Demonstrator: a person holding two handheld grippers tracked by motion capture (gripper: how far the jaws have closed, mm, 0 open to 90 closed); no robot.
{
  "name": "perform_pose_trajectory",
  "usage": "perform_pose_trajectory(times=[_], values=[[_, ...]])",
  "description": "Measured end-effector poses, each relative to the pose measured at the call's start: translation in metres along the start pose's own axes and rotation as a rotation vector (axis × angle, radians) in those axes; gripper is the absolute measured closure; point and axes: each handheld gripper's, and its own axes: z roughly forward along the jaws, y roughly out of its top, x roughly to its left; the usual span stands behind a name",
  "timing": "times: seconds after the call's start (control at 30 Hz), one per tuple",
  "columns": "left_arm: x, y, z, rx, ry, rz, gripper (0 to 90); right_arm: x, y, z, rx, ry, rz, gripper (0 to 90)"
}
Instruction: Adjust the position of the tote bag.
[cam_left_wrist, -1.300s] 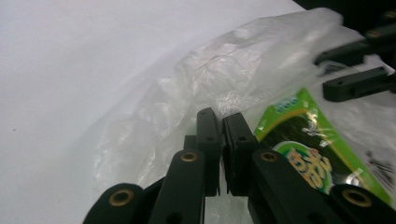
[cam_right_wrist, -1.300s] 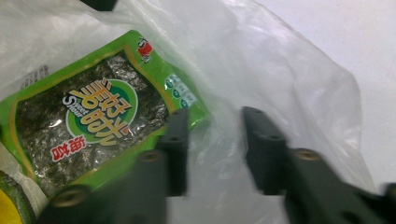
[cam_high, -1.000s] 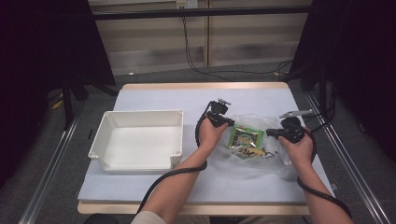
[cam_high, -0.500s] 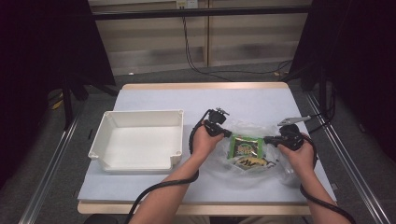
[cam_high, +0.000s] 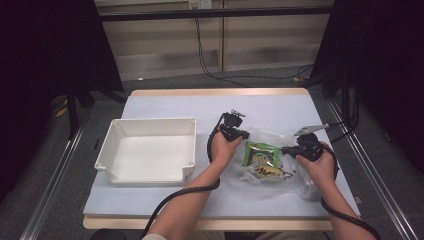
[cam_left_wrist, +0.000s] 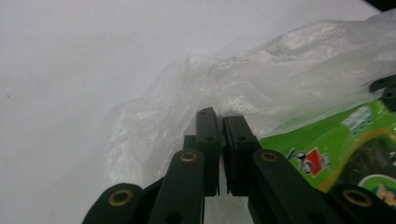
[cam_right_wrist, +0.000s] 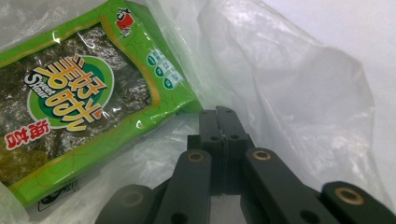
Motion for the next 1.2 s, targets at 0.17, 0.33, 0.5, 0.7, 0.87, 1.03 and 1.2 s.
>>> perform_pose_trajectory(times=[0.17,0.33,0.5,0.7,0.87,1.03,1.2], values=[[0.001,-0.002,0.0,0.024,0.008,0.031,87.7,-0.001,-0.003,0.0,-0.011,0.0,0.013,90.0],[0.0,-0.004,-0.002,0.027,0.017,0.04,89.2,-0.001,-0.003,-0.003,-0.014,-0.022,0.038,90.0],[0.001,-0.005,-0.003,0.031,0.011,0.057,89.8,0.0,-0.003,-0.005,-0.006,-0.038,0.043,90.0],[0.001,-0.005,-0.005,0.017,0.034,0.03,78.1,0.0,-0.001,-0.004,-0.006,-0.045,0.037,90.0],[-0.003,0.003,-0.017,-0.027,0.015,0.004,57.9,0.002,0.003,-0.009,-0.018,-0.048,0.027,90.0],[-0.013,0.009,-0.029,-0.052,-0.009,-0.005,37.1,0.004,0.007,-0.01,-0.007,-0.048,0.009,90.0],[-0.024,0.014,-0.042,-0.078,-0.023,0.032,25.6,0.004,0.005,-0.008,0.006,-0.06,0.015,90.0]])
